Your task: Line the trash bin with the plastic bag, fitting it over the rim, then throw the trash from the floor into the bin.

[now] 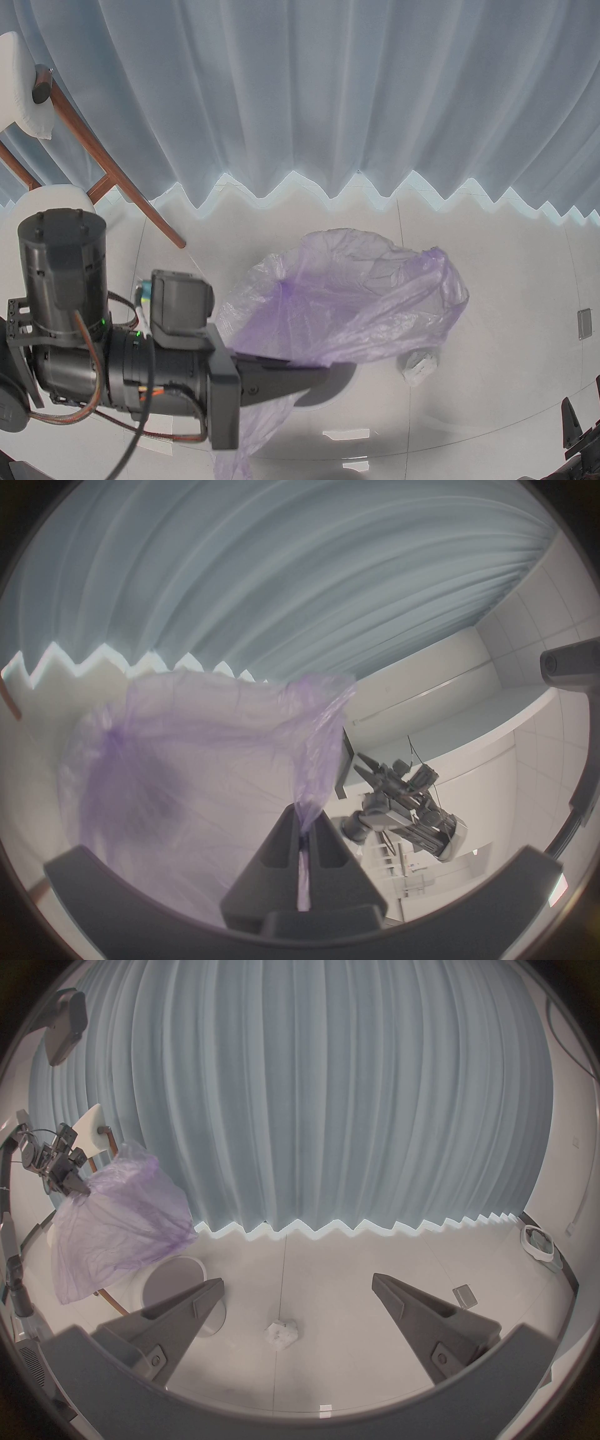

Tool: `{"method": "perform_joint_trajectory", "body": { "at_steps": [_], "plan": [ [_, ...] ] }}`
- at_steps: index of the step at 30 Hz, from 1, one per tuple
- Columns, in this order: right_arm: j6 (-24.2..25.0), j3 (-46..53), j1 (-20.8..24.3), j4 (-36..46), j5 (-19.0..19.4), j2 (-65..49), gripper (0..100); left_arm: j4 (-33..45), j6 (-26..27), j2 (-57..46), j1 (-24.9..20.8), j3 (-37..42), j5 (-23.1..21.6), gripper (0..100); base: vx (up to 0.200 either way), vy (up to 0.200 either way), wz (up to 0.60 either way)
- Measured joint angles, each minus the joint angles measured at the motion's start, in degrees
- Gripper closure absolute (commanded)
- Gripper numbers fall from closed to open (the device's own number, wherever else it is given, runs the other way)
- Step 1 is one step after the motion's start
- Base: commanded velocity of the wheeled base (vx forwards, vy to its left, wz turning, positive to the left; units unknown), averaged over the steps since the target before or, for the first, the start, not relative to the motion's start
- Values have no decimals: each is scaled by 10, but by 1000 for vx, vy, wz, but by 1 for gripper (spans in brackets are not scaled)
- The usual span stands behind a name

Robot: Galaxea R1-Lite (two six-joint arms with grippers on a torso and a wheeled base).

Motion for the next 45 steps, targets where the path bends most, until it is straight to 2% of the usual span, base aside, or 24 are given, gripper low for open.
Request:
{"method": "perform_joint_trajectory", "body": {
  "at_steps": [4, 7, 19, 22, 27, 31, 32, 35, 37, 39, 42, 45],
  "plan": [
    [0, 0, 0, 0, 0, 0, 0, 66, -31, -27, -33, 3, 15, 100, 0, 0, 0],
    [0, 0, 0, 0, 0, 0, 0, 82, -40, -45, -45, 14, 19, 100, 0, 0, 0],
    [0, 0, 0, 0, 0, 0, 0, 81, -52, -66, -36, 33, 3, 100, 0, 0, 0],
    [0, 0, 0, 0, 0, 0, 0, 78, -49, -63, -13, 33, -24, 100, 0, 0, 0],
    [0, 0, 0, 0, 0, 0, 0, 66, -12, -49, 66, 29, -82, 100, 0, 0, 0],
    [0, 0, 0, 0, 0, 0, 0, 44, 41, -28, 134, 25, -122, 100, 0, 0, 0],
    [0, 0, 0, 0, 0, 0, 0, 29, 71, -16, 157, 22, -134, 100, 0, 0, 0],
    [0, 0, 0, 0, 0, 0, 0, -15, 124, 18, 199, 9, -143, 100, 0, 0, 0],
    [0, 0, 0, 0, 0, 0, 0, -41, 143, 41, 219, -7, -134, 100, 0, 0, 0],
    [-1, 0, 0, 0, 0, 0, 0, -52, 149, 60, 232, -23, -106, 100, 0, 0, 0],
    [-5, 0, 0, 1, 1, 0, 0, -58, 154, 83, 239, -51, -31, 100, 0, 0, 0],
    [-9, 0, 0, 2, 3, 0, 0, -59, 157, 101, 225, -76, 39, 100, 0, 0, 0]
  ]
}}
